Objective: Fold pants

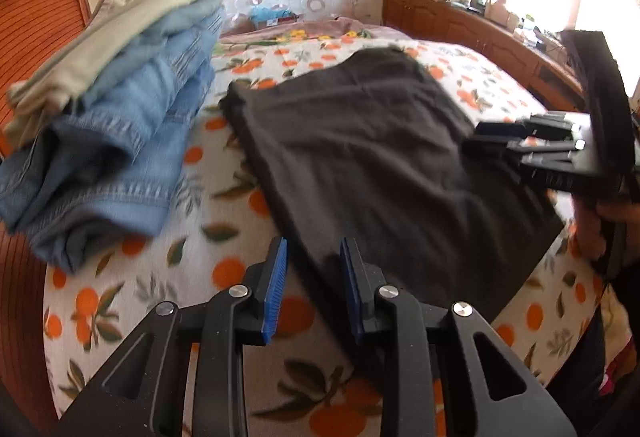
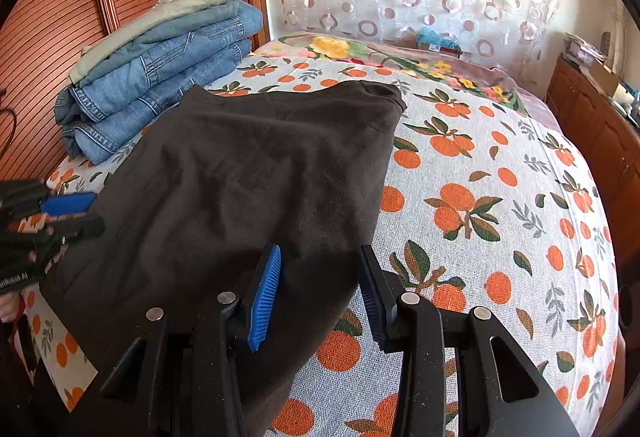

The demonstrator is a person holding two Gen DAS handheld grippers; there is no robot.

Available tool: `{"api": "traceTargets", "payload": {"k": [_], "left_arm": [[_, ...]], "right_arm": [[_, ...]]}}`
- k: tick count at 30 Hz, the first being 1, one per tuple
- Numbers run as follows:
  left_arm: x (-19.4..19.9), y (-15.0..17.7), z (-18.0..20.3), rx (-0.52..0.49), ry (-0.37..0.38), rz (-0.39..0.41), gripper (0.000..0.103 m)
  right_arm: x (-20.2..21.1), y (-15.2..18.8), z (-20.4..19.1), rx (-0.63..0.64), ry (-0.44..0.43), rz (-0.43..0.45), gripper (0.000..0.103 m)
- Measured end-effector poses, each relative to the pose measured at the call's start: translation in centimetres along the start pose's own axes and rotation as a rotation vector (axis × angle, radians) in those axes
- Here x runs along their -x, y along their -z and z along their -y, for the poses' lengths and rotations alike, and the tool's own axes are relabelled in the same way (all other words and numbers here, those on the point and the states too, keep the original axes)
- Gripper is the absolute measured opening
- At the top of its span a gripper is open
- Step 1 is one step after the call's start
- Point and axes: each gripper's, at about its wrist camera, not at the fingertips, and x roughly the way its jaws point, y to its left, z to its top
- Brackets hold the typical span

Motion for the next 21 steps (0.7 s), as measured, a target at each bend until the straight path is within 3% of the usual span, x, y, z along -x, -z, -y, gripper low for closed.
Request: {"api": "traceTargets", "payload": {"k": [8,15,21], "left_arm": [[0.7,1.3,-1.2,0.054,0.014,0.019,0.031],[0.6,1.9,-1.9,0.1,0.013,0.042,0.046],[1.0,2.4,-1.4,0.079,-0.016,0.068,0.046]], "right_arm": [[0.0,0.0,0.0,-0.002,-0.003,0.0,0.041],[0.0,0.0,0.3,-0.004,-0.003,-0.004,0.046],[0.0,0.0,0.3,0.003,-0.009,-0.006,0.051]]}}
